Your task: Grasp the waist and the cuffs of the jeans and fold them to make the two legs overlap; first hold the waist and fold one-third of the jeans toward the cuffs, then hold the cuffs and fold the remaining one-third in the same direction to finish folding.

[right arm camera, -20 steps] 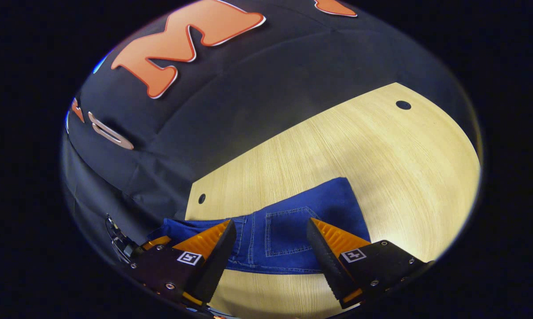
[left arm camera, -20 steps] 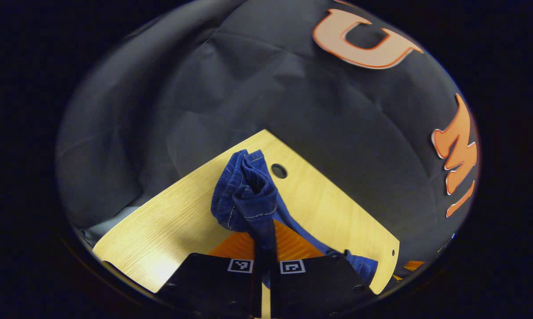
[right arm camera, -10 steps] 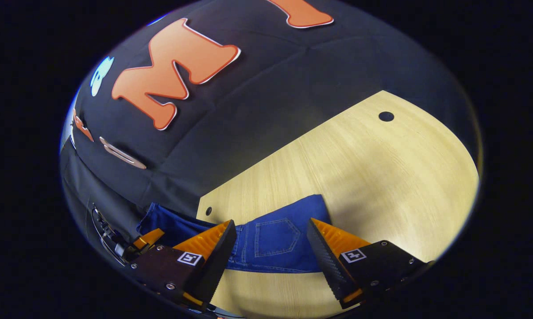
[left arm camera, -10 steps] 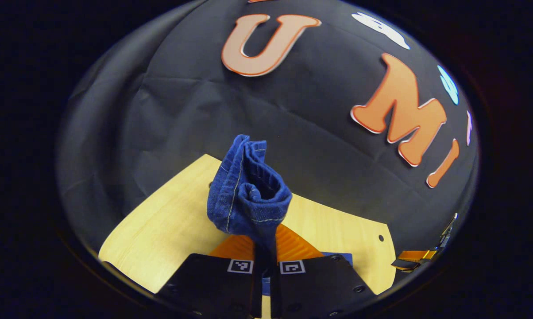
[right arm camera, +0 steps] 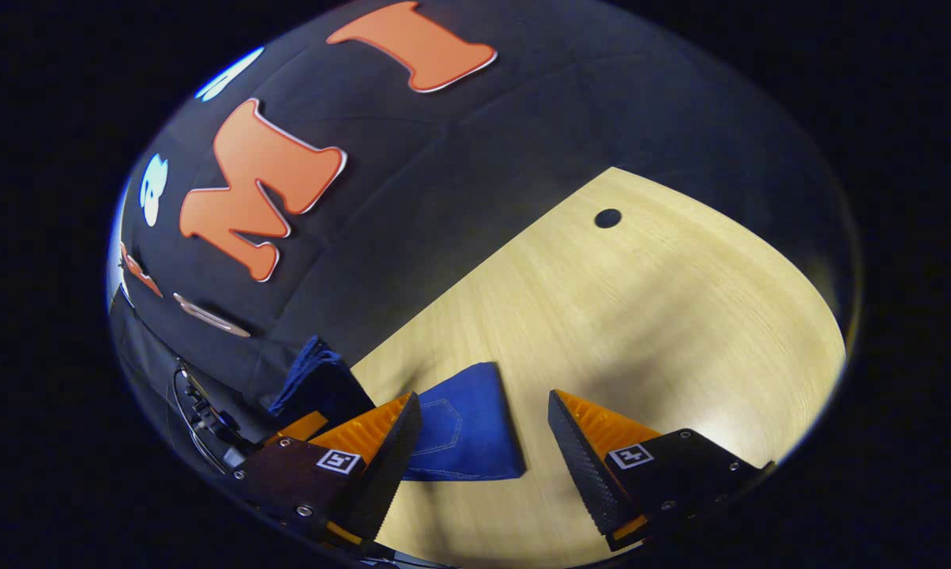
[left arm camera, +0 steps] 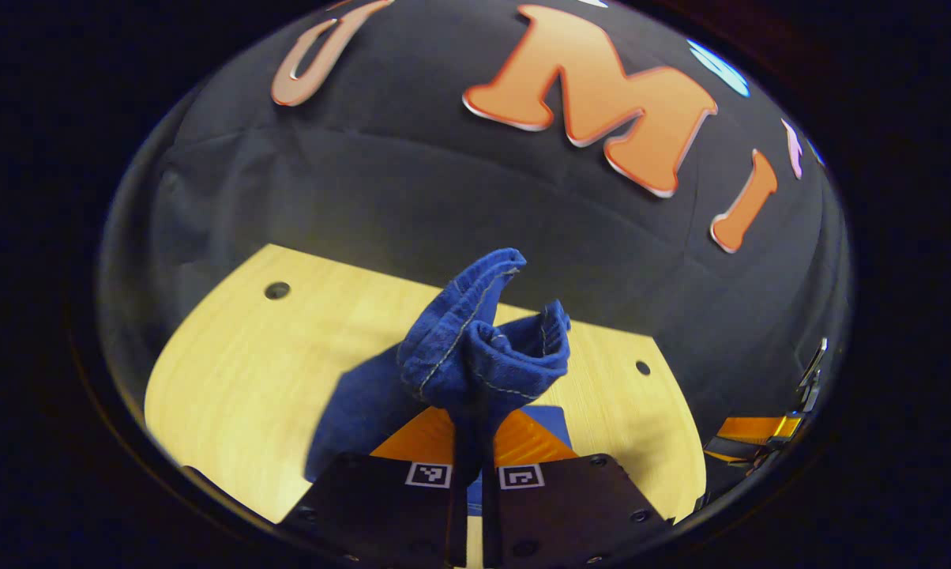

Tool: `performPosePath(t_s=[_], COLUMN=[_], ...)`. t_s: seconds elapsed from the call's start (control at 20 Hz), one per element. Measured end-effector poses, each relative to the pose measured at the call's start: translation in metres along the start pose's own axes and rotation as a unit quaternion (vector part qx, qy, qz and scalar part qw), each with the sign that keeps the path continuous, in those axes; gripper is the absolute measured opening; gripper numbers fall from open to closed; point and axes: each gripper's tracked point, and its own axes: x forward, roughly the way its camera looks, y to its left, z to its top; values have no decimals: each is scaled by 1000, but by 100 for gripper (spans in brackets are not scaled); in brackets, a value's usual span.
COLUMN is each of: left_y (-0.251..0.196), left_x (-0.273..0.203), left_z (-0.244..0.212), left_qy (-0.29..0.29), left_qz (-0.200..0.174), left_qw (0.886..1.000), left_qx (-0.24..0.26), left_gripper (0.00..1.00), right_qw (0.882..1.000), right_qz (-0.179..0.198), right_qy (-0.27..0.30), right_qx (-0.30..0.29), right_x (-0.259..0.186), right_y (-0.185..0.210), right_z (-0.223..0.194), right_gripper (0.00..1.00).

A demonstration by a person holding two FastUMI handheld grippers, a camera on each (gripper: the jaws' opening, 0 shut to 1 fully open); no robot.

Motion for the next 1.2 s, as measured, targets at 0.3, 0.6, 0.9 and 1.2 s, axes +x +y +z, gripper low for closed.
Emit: performPosePath(t_s=[0.3, 0.6, 0.9, 1.2], left_y=[-53, -82, -138, -119], left_x=[62, 76, 45, -13], left_z=[-70, -133, -137, -49], left_qy=[71, 129, 138, 29], left_qz=[37, 3, -86, -81], left_qw=[991, 980, 980, 989], left_qx=[106, 153, 115, 122], left_gripper=[6, 31, 96, 99], right_qw=[999, 999, 999, 997], right_qz=[-31, -40, -37, -19], right_qy=[9, 23, 28, 7], right_qx=[6, -7, -15, -75], right_x=[-6, -4, -8, -20], right_y=[-42, -51, -49, -12], right_z=[0, -5, -8, 2], right_gripper=[98, 98, 98, 98])
